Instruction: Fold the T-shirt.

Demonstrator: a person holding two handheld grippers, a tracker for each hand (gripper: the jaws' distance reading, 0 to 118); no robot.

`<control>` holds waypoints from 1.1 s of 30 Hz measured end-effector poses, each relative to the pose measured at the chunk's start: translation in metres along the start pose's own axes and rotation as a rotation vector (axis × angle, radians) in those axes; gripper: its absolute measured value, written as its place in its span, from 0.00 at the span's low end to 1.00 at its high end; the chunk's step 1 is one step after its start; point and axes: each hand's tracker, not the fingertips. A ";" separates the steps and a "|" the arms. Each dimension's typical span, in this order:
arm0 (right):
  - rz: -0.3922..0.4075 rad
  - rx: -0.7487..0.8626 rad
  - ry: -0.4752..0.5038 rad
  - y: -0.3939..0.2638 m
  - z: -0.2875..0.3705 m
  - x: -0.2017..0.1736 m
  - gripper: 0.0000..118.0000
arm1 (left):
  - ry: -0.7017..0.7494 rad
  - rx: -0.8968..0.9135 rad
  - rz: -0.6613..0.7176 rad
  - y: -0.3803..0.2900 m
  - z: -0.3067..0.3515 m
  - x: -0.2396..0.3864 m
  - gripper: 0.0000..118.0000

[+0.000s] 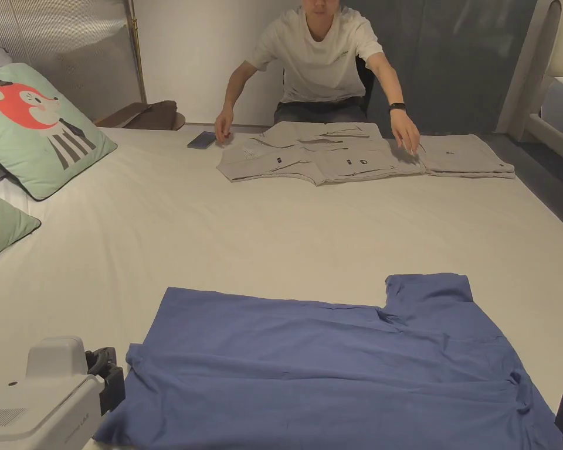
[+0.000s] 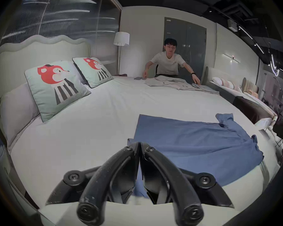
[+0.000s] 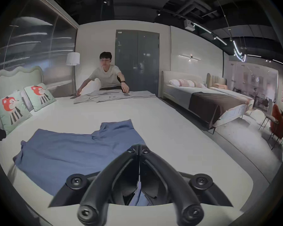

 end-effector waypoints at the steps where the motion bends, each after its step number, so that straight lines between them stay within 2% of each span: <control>1: 0.002 -0.001 0.001 -0.001 0.002 -0.001 0.00 | -0.007 -0.007 0.004 -0.002 0.002 -0.001 0.00; 6: -0.001 -0.010 0.016 0.001 0.019 -0.009 0.00 | -0.028 -0.085 -0.004 -0.012 0.002 -0.014 0.02; 7: -0.005 -0.010 0.018 0.000 0.021 -0.009 0.00 | -0.037 -0.101 0.004 -0.015 0.000 -0.018 0.09; 8: -0.003 -0.012 0.018 -0.001 0.020 -0.007 0.00 | -0.048 -0.127 0.006 -0.018 -0.003 -0.022 0.24; 9: 0.000 -0.015 0.020 -0.002 0.021 -0.008 0.00 | -0.056 -0.165 -0.003 -0.023 -0.009 -0.029 0.51; 10: 0.001 -0.018 0.023 -0.003 0.022 -0.009 0.00 | -0.045 -0.187 0.000 -0.027 -0.015 -0.034 0.63; 11: 0.004 -0.022 0.026 -0.004 0.023 -0.009 0.00 | -0.040 -0.223 0.000 -0.031 -0.020 -0.038 0.66; 20: 0.002 -0.071 0.036 -0.025 0.011 0.003 0.00 | -0.107 -0.375 0.081 -0.052 -0.058 -0.056 0.65; 22: 0.001 -0.082 0.032 -0.028 0.008 0.004 0.00 | -0.121 -0.389 0.078 -0.053 -0.062 -0.053 0.55; 25: 0.005 -0.099 0.026 -0.028 0.012 0.004 0.00 | -0.098 -0.401 0.072 -0.054 -0.067 -0.048 0.31; 27: 0.012 -0.111 0.025 -0.031 0.010 0.005 0.00 | -0.089 -0.401 0.091 -0.052 -0.068 -0.048 0.08; 28: 0.018 -0.119 0.026 -0.034 0.008 0.007 0.00 | -0.136 -0.400 0.137 -0.051 -0.067 -0.049 0.06; 29: 0.023 -0.135 0.023 -0.036 0.006 0.009 0.05 | -0.146 -0.402 0.148 -0.050 -0.064 -0.048 0.05; 31: 0.025 -0.179 0.011 -0.038 0.001 0.015 0.64 | -0.114 -0.383 0.091 -0.048 -0.060 -0.041 0.05; 32: 0.025 -0.228 0.014 -0.040 -0.001 0.019 0.88 | -0.110 -0.379 0.077 -0.048 -0.058 -0.040 0.05; 33: 0.017 -0.271 0.010 -0.043 -0.006 0.024 0.95 | -0.113 -0.380 0.085 -0.048 -0.058 -0.043 0.05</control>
